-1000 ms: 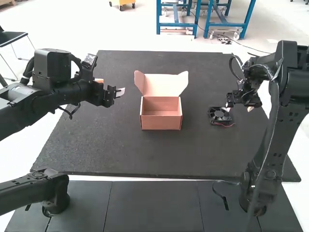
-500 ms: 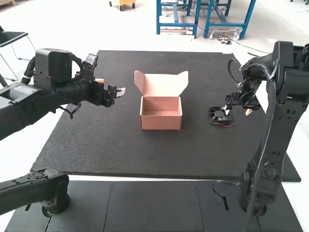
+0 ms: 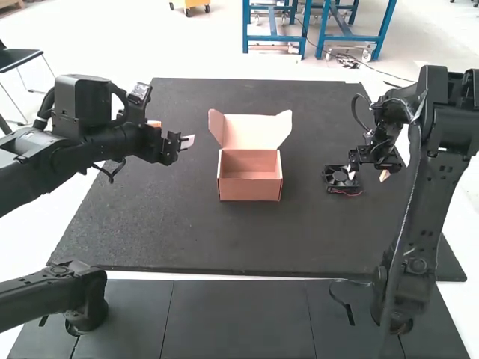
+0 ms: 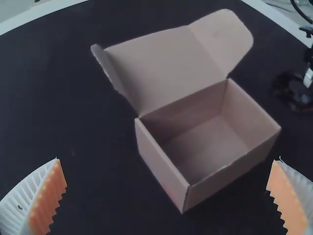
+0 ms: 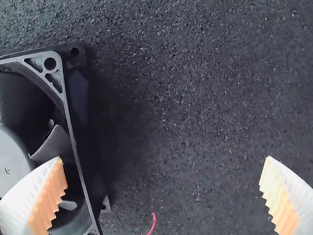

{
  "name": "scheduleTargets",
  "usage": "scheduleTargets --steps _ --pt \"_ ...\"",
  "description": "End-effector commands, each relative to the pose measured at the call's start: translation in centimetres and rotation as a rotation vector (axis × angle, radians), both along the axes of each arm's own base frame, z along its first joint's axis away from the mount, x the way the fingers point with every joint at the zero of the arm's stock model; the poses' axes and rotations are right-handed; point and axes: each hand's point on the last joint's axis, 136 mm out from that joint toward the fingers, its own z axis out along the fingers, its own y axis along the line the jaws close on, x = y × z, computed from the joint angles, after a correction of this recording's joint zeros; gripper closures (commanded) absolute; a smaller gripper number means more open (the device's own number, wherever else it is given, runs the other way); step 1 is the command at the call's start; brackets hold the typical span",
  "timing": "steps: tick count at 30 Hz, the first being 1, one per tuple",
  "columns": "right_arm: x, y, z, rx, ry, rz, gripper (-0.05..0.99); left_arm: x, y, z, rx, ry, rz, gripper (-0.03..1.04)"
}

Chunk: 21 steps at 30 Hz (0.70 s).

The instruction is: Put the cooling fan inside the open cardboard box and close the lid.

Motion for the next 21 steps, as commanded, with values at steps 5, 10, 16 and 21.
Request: scheduleTargets --steps 5,10,16,21 --pt "0.4 -0.2 -0.4 -0.016 0.019 -0.009 0.12 0.5 0.1 3.1 -0.015 -0.073 0.009 0.04" --pt "0.3 -0.2 -0.7 -0.01 0.03 -0.018 0.17 0.5 0.1 3.1 -0.016 -0.075 0.008 0.04" --pt "0.4 0.4 -1.0 0.028 0.032 -0.02 0.35 0.5 0.1 3.3 -0.019 -0.081 0.008 0.04" --pt "0.8 1.3 -1.1 0.072 0.025 -0.032 0.56 0.5 0.1 3.3 -0.019 -0.081 0.008 0.04"
